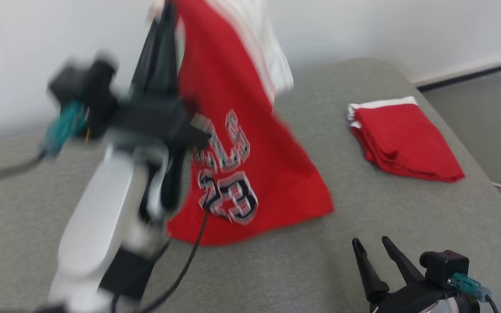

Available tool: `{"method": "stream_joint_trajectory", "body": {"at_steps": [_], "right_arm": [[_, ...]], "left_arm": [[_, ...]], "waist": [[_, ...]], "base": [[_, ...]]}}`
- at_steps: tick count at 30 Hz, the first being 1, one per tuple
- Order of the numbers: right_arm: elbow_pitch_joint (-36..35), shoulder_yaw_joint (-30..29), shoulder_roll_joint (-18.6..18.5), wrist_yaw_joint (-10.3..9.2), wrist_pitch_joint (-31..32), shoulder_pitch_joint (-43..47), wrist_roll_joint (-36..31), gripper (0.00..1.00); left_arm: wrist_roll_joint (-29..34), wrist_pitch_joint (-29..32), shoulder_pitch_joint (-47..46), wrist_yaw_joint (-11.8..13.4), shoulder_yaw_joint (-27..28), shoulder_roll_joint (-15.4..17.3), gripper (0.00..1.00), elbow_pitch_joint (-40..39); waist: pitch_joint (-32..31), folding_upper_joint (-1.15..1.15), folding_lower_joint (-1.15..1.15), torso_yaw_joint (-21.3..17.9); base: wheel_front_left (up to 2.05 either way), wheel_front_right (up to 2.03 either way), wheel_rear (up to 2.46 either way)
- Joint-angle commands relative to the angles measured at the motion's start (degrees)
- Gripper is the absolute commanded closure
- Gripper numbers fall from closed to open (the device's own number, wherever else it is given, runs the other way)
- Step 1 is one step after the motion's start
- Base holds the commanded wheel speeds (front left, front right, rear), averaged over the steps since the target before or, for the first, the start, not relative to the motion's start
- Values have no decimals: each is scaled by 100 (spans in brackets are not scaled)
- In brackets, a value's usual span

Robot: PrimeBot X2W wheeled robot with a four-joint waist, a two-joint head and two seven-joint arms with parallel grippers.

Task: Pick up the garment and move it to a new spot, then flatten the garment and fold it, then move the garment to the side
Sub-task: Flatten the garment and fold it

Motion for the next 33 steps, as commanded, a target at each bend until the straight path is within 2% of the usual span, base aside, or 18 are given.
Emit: {"method": "stream_joint_trajectory", "body": {"at_steps": [1,4,5,6,7,11,12,22,27,33], "right_arm": [[-94,-9,4,-10,49,121,-51,0],[-204,-49,-2,-10,122,159,-63,0],[-204,-49,-2,-10,122,159,-63,0],[-264,-70,0,-10,157,180,-78,0],[-291,-75,2,-10,176,174,-88,0],[-391,-95,1,-10,237,157,-115,0],[-408,-84,1,-10,234,139,-111,0],[-420,-103,-10,-10,292,81,-136,0],[-482,-152,-75,-10,405,131,-161,0],[-529,-296,-118,-10,548,180,-184,0]], "left_arm": [[-123,37,758,159,156,244,100,-209],[-412,67,2116,378,412,481,100,-533],[-412,67,2116,378,412,481,100,-533],[-505,84,2984,485,547,665,100,-616],[-562,41,3357,531,625,742,100,-636],[-822,-140,4372,670,826,687,100,-609],[-874,-221,4515,630,913,687,100,-555],[-1224,-466,4870,369,1121,399,100,122],[-1120,-415,4967,349,1008,470,100,480],[-980,-231,5116,454,829,610,100,736]], "waist": [[-195,1,1,436],[-198,1,1,674],[-198,1,1,674],[-154,1,1,825],[-139,1,1,893],[-61,1,1,1163],[-51,1,1,1205],[-111,1,1,1401],[-186,1,1,1428],[-261,1,1,1429]], "base": [[0,0,0],[0,0,0],[0,0,0],[0,0,0],[0,0,0],[0,0,0],[0,0,0],[0,0,0],[0,0,0],[0,0,0]]}}
